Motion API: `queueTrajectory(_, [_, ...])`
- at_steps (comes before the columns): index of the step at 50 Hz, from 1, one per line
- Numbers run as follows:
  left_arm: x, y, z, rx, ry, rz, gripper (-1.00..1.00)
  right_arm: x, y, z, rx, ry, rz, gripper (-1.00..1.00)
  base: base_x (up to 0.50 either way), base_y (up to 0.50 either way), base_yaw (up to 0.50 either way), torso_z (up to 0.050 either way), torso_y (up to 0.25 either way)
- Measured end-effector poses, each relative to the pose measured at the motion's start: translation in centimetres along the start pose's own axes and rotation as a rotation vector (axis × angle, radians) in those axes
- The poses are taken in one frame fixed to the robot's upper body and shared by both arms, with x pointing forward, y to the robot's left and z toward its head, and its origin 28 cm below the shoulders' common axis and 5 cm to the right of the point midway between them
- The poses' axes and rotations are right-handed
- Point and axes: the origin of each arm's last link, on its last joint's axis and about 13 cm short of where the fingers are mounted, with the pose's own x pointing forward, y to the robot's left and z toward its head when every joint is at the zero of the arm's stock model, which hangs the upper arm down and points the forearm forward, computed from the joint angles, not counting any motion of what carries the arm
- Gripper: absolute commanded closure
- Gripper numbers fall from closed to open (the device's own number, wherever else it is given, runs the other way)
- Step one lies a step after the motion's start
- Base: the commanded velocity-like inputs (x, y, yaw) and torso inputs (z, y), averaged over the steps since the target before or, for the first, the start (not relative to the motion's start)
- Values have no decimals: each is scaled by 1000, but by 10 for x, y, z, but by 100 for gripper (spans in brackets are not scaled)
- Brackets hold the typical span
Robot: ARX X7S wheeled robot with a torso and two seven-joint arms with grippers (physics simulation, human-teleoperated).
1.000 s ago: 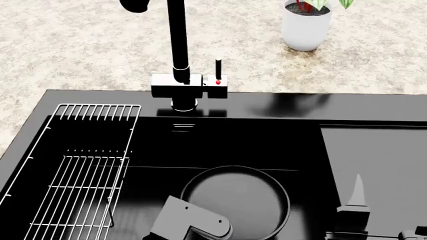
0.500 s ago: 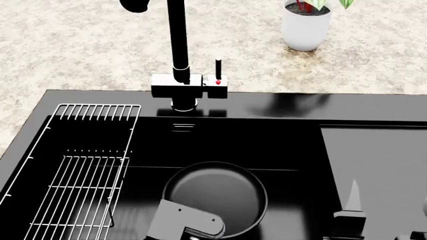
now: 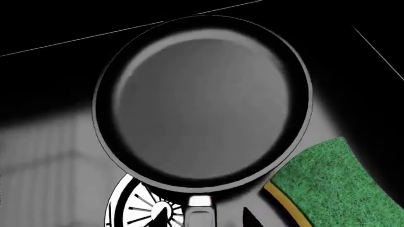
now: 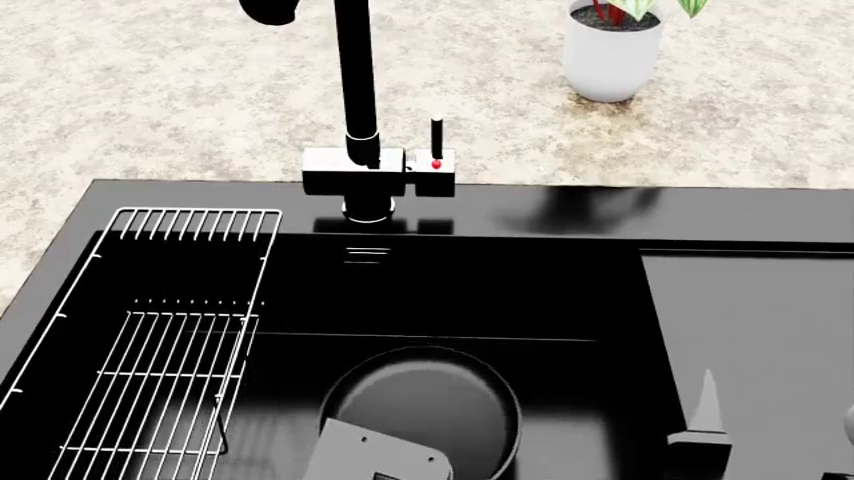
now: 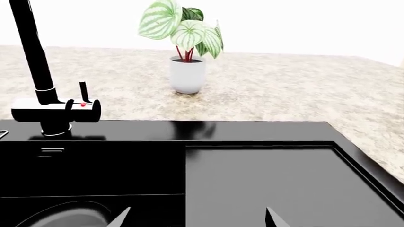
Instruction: Pick the pan and sponge and place them into the sink. Then turn on the water.
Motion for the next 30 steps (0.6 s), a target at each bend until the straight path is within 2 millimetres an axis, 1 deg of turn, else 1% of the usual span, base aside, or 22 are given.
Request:
queueTrajectory(9, [-1, -2, 4, -16, -13, -20, -100, -1, -1, -1, 0, 2, -1, -100, 0, 0, 0, 0, 0])
queueTrajectory(13, [-5, -3, 8, -18, -28, -29, -100, -1, -1, -1, 0, 2, -1, -100, 0, 0, 0, 0, 0])
queueTrajectory(22, [-30, -3, 32, -17, -113, -41, -100, 0, -1, 0, 1, 1, -2, -100, 0, 0, 0, 0, 0])
queueTrajectory(30, [-58, -4, 53, -19, -194, -57, -100, 0, 0, 0, 2, 0, 0, -100, 0, 0, 0, 0, 0])
